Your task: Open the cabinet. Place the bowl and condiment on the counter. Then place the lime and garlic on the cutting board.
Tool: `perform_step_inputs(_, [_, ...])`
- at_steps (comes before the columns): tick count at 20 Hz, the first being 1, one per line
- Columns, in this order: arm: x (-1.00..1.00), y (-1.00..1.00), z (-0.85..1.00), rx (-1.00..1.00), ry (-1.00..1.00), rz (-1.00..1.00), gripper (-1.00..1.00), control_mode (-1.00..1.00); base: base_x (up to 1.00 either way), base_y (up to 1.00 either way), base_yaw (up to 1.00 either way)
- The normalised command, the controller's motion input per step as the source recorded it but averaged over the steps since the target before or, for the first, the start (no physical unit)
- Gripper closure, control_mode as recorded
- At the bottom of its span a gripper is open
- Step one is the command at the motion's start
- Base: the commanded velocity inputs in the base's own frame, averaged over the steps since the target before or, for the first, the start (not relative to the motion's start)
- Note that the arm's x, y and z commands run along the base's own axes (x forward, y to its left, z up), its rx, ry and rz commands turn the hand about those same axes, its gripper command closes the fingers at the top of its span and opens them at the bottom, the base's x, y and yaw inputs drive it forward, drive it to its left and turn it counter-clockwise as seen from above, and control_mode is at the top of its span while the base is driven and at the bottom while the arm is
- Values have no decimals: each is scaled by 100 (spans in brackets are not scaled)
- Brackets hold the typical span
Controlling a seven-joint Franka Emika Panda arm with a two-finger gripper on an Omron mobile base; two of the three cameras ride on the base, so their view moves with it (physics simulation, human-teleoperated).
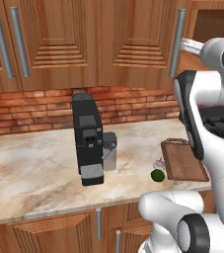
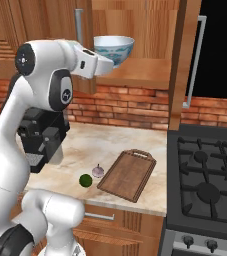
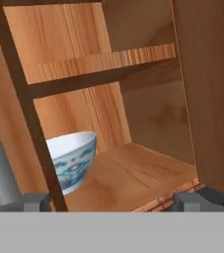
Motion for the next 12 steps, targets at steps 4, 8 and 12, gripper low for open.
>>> perform_step_inputs(4, [0,-43,-1,17,-3,1,-100,-100,0,0,0])
perform_step_inputs(8, [10,-31,0,10,-5,3,-100,-100,0,0,0])
perform_step_inputs(12, [25,-14,-2,5,-6,6,-100,-100,0,0,0])
